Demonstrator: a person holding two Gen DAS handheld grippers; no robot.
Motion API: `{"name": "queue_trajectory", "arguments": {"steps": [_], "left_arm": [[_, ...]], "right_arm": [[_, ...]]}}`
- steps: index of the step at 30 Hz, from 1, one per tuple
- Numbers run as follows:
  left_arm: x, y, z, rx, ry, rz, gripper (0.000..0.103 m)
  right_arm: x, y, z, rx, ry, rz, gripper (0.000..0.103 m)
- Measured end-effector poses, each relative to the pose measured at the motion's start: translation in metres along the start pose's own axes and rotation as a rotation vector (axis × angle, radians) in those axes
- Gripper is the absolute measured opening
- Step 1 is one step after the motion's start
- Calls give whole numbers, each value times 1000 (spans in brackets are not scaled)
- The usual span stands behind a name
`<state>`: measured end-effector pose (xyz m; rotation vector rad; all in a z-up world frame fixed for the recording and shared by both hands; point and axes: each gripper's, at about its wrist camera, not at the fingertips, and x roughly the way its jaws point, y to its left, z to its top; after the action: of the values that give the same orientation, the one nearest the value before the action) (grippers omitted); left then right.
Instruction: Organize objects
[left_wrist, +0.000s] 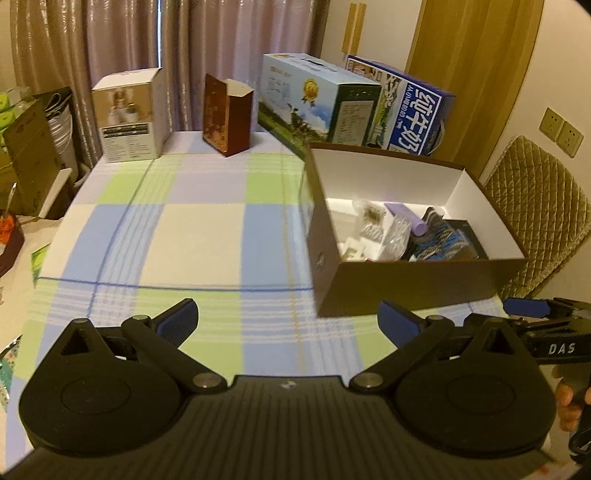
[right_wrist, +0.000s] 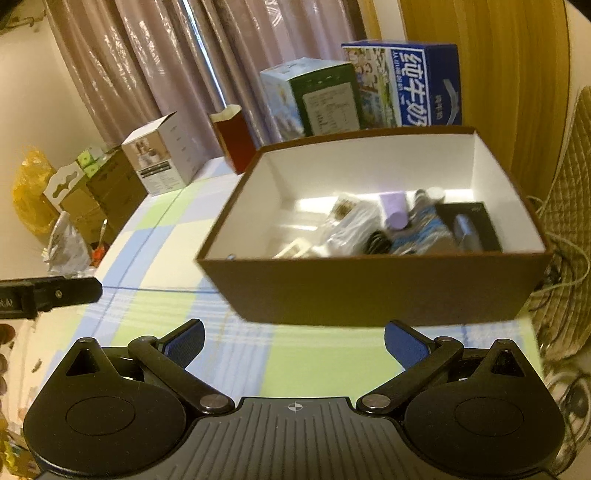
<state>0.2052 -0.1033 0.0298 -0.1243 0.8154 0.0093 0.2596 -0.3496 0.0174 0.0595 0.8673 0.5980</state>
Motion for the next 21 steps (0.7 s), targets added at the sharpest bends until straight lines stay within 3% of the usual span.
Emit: {"name": "queue_trajectory", "arguments": {"steps": [12,21], "left_arm": [[-61,46,-45,37,-34,67,102],[-91,75,-72,25,-20,75,102]], "right_arm": [[-16,80,-35,-40,5,51,101],[-20,121,-58,-69,13,70,101]]}}
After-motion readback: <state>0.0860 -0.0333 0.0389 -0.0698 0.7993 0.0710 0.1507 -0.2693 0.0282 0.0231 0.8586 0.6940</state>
